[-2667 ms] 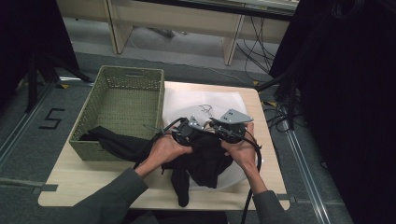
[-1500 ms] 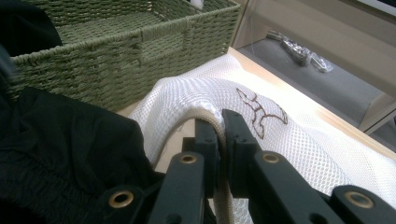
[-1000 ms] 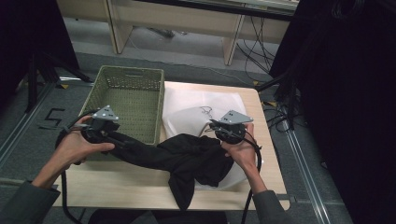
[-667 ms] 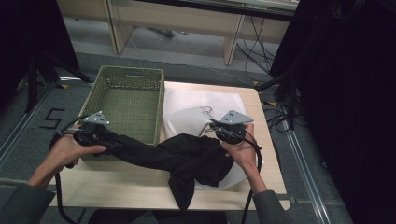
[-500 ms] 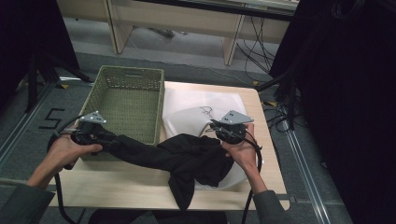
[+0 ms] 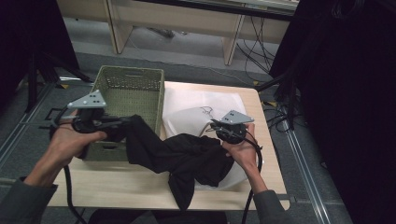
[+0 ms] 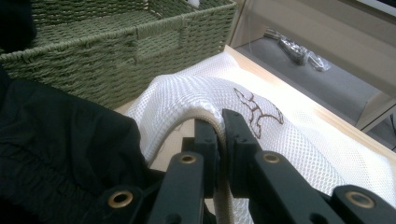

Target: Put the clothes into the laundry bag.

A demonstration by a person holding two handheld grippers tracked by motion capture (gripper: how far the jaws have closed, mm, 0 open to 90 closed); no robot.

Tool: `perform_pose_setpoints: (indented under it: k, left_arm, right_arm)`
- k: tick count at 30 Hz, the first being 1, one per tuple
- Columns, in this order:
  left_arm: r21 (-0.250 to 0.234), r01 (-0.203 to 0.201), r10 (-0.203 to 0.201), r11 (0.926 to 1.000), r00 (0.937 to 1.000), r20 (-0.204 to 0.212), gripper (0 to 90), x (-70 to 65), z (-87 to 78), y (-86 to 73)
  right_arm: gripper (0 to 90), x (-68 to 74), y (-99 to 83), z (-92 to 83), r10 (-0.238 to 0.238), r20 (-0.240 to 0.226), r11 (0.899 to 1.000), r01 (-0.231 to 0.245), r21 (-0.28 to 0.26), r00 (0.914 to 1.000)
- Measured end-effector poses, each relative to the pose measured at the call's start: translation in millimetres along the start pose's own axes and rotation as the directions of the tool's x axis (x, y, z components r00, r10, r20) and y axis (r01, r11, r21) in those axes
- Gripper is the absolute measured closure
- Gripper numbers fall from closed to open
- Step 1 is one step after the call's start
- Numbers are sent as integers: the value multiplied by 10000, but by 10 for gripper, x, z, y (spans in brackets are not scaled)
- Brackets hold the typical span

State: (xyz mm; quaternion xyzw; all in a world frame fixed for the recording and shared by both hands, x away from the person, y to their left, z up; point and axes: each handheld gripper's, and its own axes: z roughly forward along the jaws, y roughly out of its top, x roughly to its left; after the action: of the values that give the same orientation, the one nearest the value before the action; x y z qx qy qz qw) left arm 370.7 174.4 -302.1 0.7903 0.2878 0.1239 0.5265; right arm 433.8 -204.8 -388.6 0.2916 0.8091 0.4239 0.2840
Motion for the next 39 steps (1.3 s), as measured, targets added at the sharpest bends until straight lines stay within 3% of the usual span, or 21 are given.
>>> perform_pose_setpoints:
  k: [2, 5, 7, 8, 10, 13, 15, 17, 19, 22, 24, 26, 28, 29, 31, 34, 35, 37, 39]
  left_arm:
    - [-307, -384, 403, 9988, 9972, 635, 880, -236, 127, 192]
    - [-537, -1153, 1224, 9919, 9803, 1550, 880, -630, 401, 488]
    - [-573, -1327, 1410, 9895, 9733, 1812, 880, -747, 503, 569]
    - [-483, -1422, 1494, 9887, 9633, 2228, 880, -850, 612, 627]
    - [-285, -1575, 1595, 9871, 9532, 2570, 880, -973, 794, 650]
    - [390, -1412, 1235, 9892, 9470, 2964, 880, -1045, 1147, 494]
    - [895, -1072, 749, 9902, 9484, 3081, 880, -1059, 1351, 331]
    - [1361, -996, 511, 9857, 9456, 3213, 879, -1040, 1560, 152]
    - [1613, -360, -187, 9862, 9454, 3252, 879, -999, 1737, -13]
    - [1909, -134, -476, 9815, 9492, 3111, 879, -952, 2001, -235]
    - [2099, -152, -418, 9776, 9635, 2644, 878, -930, 2172, -346]
    - [2328, -421, -93, 9716, 9765, 2152, 877, -924, 2335, -430]
    - [2602, -555, 35, 9640, 9806, 1960, 854, -965, 2458, -490]
    - [2705, -598, 51, 9609, 9801, 1986, 837, -976, 2483, -499]
    - [2675, -676, 68, 9612, 9751, 2216, 735, -1023, 2452, -474]
    - [2523, -1086, 485, 9615, 9712, 2334, 502, -1061, 2260, -371]
    - [2320, -977, 442, 9678, 9733, 2254, 442, -1062, 2175, -340]
    - [2219, -952, 475, 9704, 9763, 2111, 353, -1019, 2012, -270]
    - [1963, -991, 658, 9755, 9833, 1697, 304, -894, 1781, -178]
  right_arm:
    - [858, -2, 1, -4, 4, 7, 10000, -4, -9, 10000]
    - [858, -9, -3, -9, 58, -11, 10000, -58, -24, 10000]
    - [859, -19, -8, -12, 51, 12, 10000, -51, -47, 10000]
    - [859, -19, -10, -13, 84, 25, 9999, -83, -62, 10000]
    - [859, -35, -15, -21, 123, -55, 9999, -123, -39, 9999]
    - [860, -56, -24, -25, 145, 1, 9998, -145, -131, 9999]
    - [860, -61, -24, -34, 150, -90, 9999, -151, -46, 9998]
    - [861, -61, -24, -33, 218, -84, 9997, -219, -129, 9997]
    - [861, -49, -26, -34, 431, -244, 9991, -432, -45, 9988]
    - [861, -74, -20, -35, 203, -332, 9998, -205, -54, 9992]
    - [861, -63, -26, -23, 279, -193, 9994, -283, -210, 9994]
    - [861, -56, -25, -26, 295, -262, 9995, -297, -104, 9992]
    - [861, -59, -29, -12, -33, -141, 9998, 31, -177, 9999]
    - [861, -45, -32, -13, 198, -304, 9998, -198, 4, 9993]
    - [861, -40, -37, -13, 251, -233, 9997, -252, -46, 9994]
    - [861, -62, -35, -30, 177, -305, 9998, -178, -19, 9994]
    - [861, -70, -36, -28, 77, -307, 9999, -79, -82, 9995]
    - [861, -55, -34, -35, 303, -417, 9995, -301, 46, 9987]
    - [860, -51, -30, -33, 272, -301, 9996, -272, 5, 9992]
